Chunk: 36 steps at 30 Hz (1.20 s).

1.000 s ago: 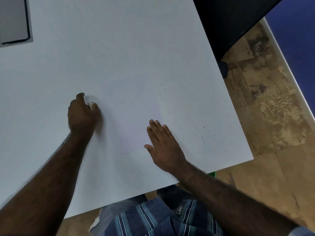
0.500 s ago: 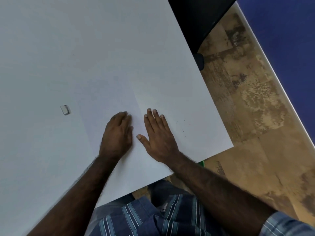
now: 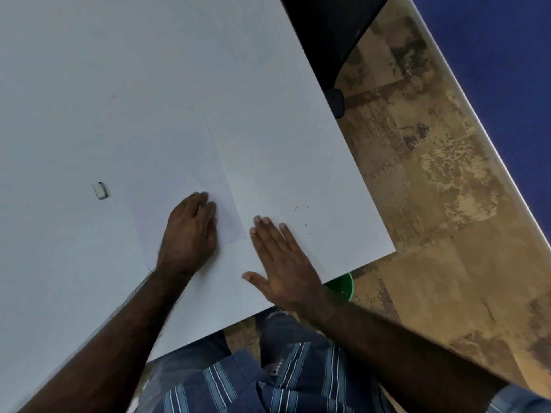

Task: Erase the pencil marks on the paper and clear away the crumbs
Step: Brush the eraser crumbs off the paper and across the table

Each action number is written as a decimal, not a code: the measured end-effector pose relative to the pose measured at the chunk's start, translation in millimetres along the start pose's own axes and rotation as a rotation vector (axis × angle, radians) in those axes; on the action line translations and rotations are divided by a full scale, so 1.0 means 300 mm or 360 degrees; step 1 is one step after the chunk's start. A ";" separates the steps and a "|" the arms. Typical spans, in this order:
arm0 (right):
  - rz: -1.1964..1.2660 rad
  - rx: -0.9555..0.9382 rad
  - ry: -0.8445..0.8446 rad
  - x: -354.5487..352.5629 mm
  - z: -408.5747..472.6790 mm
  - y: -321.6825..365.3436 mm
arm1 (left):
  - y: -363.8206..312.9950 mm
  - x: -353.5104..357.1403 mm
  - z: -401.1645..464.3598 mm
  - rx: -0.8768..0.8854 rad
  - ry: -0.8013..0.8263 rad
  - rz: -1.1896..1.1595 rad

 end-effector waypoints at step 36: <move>0.0429 0.0453 -0.0325 -0.198 -0.402 -0.215 | -0.566 0.035 -0.575 -0.0115 -0.0164 -0.0504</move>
Point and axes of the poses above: each hand's wrist, its own z-axis towards the middle knuckle, its own x-axis out of the palm, y = z × x, the point moved 7 cm from there along z, towards the middle knuckle, and after that the axes turned 4 degrees about -z, right-handed, at the moved point
